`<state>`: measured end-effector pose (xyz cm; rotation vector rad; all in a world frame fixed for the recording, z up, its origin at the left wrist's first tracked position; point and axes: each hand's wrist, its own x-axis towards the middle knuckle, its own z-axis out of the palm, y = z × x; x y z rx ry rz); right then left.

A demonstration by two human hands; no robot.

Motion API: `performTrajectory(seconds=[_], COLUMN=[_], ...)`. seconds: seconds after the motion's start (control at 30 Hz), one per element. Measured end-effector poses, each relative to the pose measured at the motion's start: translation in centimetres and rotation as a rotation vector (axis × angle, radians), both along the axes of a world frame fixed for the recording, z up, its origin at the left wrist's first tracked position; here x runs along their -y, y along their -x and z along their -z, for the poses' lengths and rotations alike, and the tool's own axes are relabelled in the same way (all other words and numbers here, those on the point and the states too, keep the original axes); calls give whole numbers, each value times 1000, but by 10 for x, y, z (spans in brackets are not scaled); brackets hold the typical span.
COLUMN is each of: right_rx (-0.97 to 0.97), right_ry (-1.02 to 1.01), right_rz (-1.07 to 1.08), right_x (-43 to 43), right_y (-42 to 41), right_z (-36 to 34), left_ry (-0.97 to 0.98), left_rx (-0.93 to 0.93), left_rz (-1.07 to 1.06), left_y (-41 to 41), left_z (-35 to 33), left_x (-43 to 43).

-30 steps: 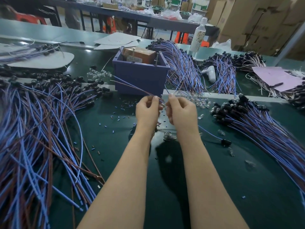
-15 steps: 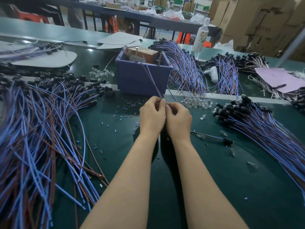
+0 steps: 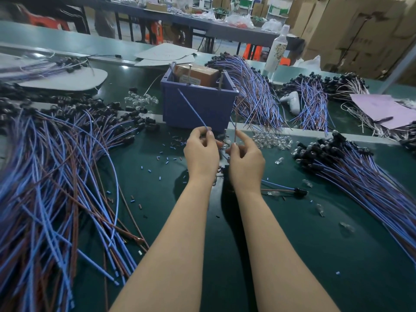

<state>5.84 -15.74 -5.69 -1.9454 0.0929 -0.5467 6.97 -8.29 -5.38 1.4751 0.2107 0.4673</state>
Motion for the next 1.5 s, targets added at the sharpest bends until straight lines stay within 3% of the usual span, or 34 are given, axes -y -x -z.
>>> performTrajectory(seconds=[0.83,1.07,1.5], right_rx=[-124,-128,-125], right_ry=[45,90,112], right_rz=[-55,-60,-63], right_x=[-2,-4,-6], right_y=[3,4,6], right_z=[-4,-4,-5], left_ry=[-353,-185,-166], left_rx=[161,59,15], left_rz=[-97,-74,-43], left_y=[13,10,7], left_z=[-4,-4,-5], left_x=[12,5,3])
